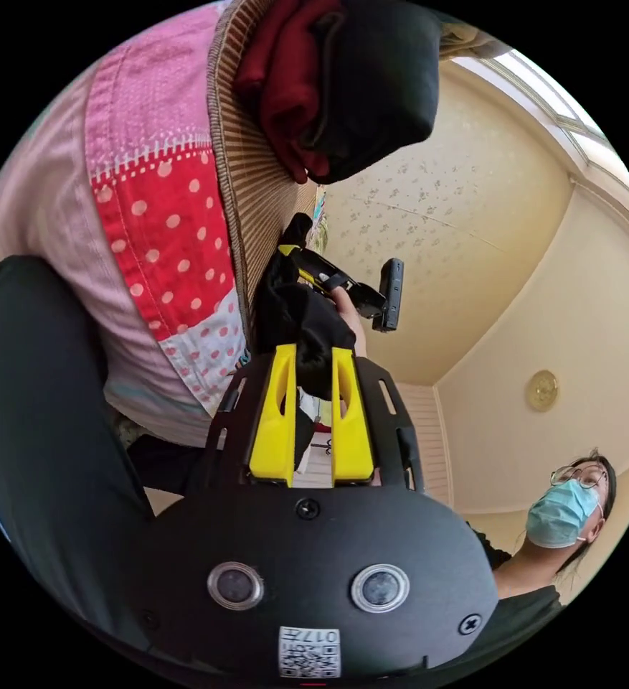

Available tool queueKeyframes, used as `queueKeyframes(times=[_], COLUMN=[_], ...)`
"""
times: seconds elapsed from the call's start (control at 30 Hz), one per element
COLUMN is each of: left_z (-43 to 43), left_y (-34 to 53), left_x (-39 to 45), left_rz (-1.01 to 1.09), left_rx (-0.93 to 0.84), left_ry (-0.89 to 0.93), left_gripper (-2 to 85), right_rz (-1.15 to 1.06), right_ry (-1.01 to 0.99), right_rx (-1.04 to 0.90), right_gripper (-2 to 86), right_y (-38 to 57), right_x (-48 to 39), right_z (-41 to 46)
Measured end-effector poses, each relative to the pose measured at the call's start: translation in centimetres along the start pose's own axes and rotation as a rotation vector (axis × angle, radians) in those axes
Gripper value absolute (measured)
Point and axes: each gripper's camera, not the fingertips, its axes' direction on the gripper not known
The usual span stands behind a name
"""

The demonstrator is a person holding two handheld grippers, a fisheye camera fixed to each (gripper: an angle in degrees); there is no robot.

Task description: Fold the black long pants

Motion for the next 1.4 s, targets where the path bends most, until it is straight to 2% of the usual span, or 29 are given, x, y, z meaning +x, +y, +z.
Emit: queueKeyframes(times=[0.07, 0.1, 0.17, 0.23, 0.33, 0.43, 0.5, 0.53, 0.63, 0.7, 0.8, 0.93, 1.07, 1.23, 1.3, 1.4], left_z=[0.7, 0.7, 0.3, 0.0, -0.9, -2.3, -3.8, -4.3, -6.0, -4.8, -0.9, 6.5, 16.8, 22.8, 24.1, 24.8], left_y=[1.1, 1.8, 2.7, 2.8, 1.1, -1.5, -2.6, -2.4, 1.6, 5.3, 8.7, 11.7, 12.2, 13.0, 13.7, 14.5], left_x=[2.1, 4.1, 7.3, 10.0, 13.1, 14.1, 12.7, 12.2, 9.7, 7.8, 5.8, 4.5, 2.4, 0.5, -0.1, -1.2], left_rz=[0.134, 0.242, 0.415, 0.521, 0.59, 0.579, 0.474, 0.454, 0.485, 0.483, 0.516, 0.619, 0.653, 0.627, 0.619, 0.601], left_rx=[-0.005, 0.009, 0.051, 0.098, 0.201, 0.317, 0.397, 0.417, 0.502, 0.525, 0.458, 0.324, 0.062, -0.043, -0.052, -0.058], left_ry=[-0.041, -0.077, -0.145, -0.24, -0.339, -0.437, -0.59, -0.604, -0.582, -0.662, -0.671, -0.63, -0.638, -0.545, -0.555, -0.592], left_gripper=[6.2, 5.9, 5.4, 5.2, 5.2, 5.3, 8.1, 8.9, 10.3, 10.9, 11.3, 11.3, 11.2, 11.2, 11.2, 11.2], right_rz=[0.027, 0.02, -0.034, -0.087, -0.11, -0.062, -0.057, -0.059, -0.087, -0.132, -0.131, 0.086, 0.375, 0.687, 0.738, 0.746], right_ry=[-0.262, -0.322, -0.478, -0.535, -0.396, -0.464, -0.501, -0.499, -0.482, -0.465, -0.377, -0.208, -0.017, 0.252, 0.293, 0.321], right_rx=[0.136, 0.192, 0.43, 0.537, 0.551, 0.561, 0.486, 0.431, 0.511, 0.537, 0.525, 0.497, 0.452, 0.477, 0.433, 0.247], right_gripper=[7.8, 7.7, 7.4, 7.5, 7.8, 8.9, 10.2, 10.8, 11.4, 11.7, 11.6, 10.8, 10.6, 11.1, 11.9, 12.8], right_y=[1.8, 2.4, 4.2, 3.7, -0.9, -6.5, -9.4, -10.2, -6.2, -1.7, 7.7, 21.7, 31.7, 37.2, 37.4, 36.0], right_x=[4.1, 5.0, 6.6, 5.4, 0.8, -0.7, -0.9, -0.8, 0.4, 1.8, 6.6, 18.1, 30.0, 41.2, 45.2, 50.7], right_z=[-3.8, -5.2, -11.0, -14.6, -17.3, -15.9, -14.0, -13.1, -13.1, -13.0, -11.1, -8.6, -9.3, -14.2, -15.0, -13.7])
